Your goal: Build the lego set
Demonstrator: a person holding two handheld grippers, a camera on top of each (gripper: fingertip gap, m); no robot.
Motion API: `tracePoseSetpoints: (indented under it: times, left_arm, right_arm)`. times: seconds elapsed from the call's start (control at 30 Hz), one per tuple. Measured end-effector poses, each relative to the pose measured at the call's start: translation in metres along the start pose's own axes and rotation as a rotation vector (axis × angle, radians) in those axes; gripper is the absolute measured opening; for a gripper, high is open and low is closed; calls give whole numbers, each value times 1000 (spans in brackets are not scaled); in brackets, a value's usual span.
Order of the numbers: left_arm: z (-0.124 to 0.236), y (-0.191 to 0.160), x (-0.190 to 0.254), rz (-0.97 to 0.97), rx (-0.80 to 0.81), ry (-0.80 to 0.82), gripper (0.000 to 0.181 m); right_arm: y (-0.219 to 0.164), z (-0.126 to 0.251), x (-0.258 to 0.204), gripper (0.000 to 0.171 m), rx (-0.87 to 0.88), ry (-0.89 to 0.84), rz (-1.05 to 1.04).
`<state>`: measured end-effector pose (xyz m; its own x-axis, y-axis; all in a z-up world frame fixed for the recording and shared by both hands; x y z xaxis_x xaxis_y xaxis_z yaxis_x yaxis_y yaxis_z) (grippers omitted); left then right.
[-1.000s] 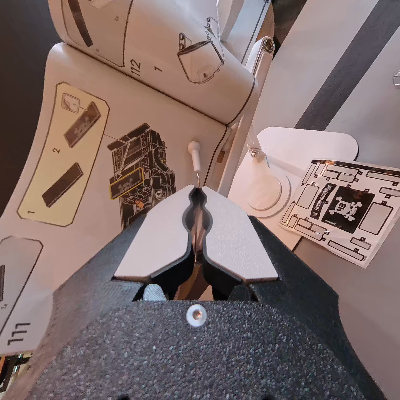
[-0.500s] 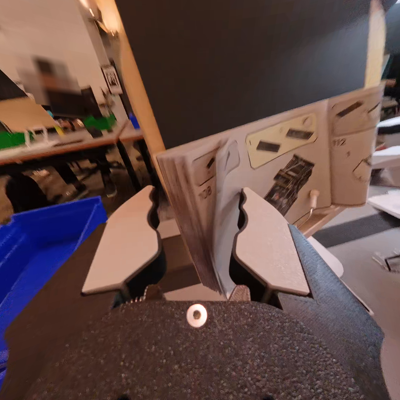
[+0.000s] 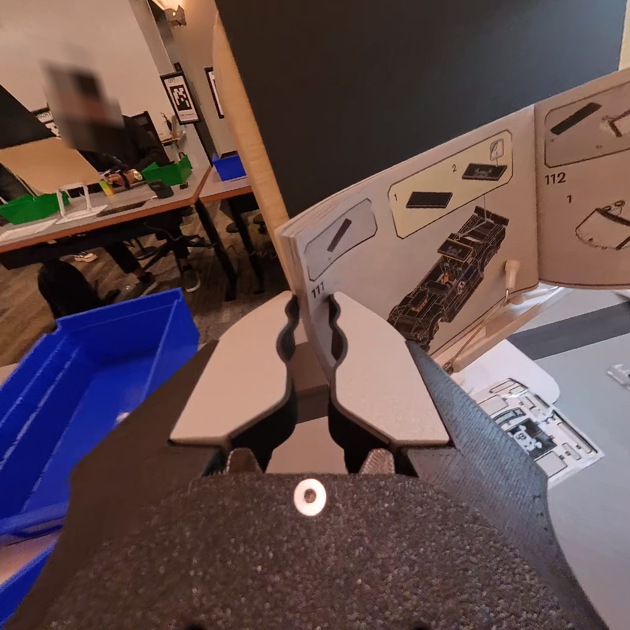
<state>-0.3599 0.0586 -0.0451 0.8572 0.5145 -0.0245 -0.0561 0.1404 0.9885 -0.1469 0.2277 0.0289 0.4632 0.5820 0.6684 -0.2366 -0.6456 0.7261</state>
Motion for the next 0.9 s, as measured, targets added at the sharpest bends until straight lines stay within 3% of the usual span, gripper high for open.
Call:
tracePoseSetpoints:
  times: [0.13,0.23,0.4,0.47,0.53,0.57,0.63,0.7,0.73,0.9]
  left_arm:
    - [6,4,5,-41,-17,-30,7]
    - [8,5,7,-33,-36,-68,6]
    - [17,5,4,-22,-62,-132,5]
    - [22,6,3,2,-59,-160,5]
    - [25,8,5,34,-58,-190,5]
    - [27,10,5,38,-52,-195,5]
    - [27,10,8,46,-53,-212,5]
    - [27,11,9,54,-57,-218,5]
    - [27,12,10,56,-57,-221,5]
    - [33,14,13,60,-69,-252,5]
  right_arm:
    - [62,22,-61,66,170,88,278]
    - [61,10,-87,66,108,54,498]
    - [3,-26,-36,63,-105,-106,544]
    - [-33,-37,-3,74,-254,-167,517]
    - [-35,-30,25,75,-253,-247,429]
    - [-19,-22,22,71,-163,-220,360]
    - [26,-2,-33,57,103,49,274]
    - [55,23,-96,52,298,251,420]
    - [58,29,-121,40,338,327,500]
    - [12,-14,-172,42,168,510,657]
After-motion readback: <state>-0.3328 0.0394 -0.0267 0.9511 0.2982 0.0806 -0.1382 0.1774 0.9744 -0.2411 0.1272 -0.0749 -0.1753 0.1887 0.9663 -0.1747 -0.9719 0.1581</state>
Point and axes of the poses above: each gripper's, where its closed fingertips meet, z back along the fingers, y out of its top, x = y × z across the jaws, the point moved 2 cm from there along z, back along the fingers, and after that the axes turned 9 degrees about z, right-handed, at the moved point
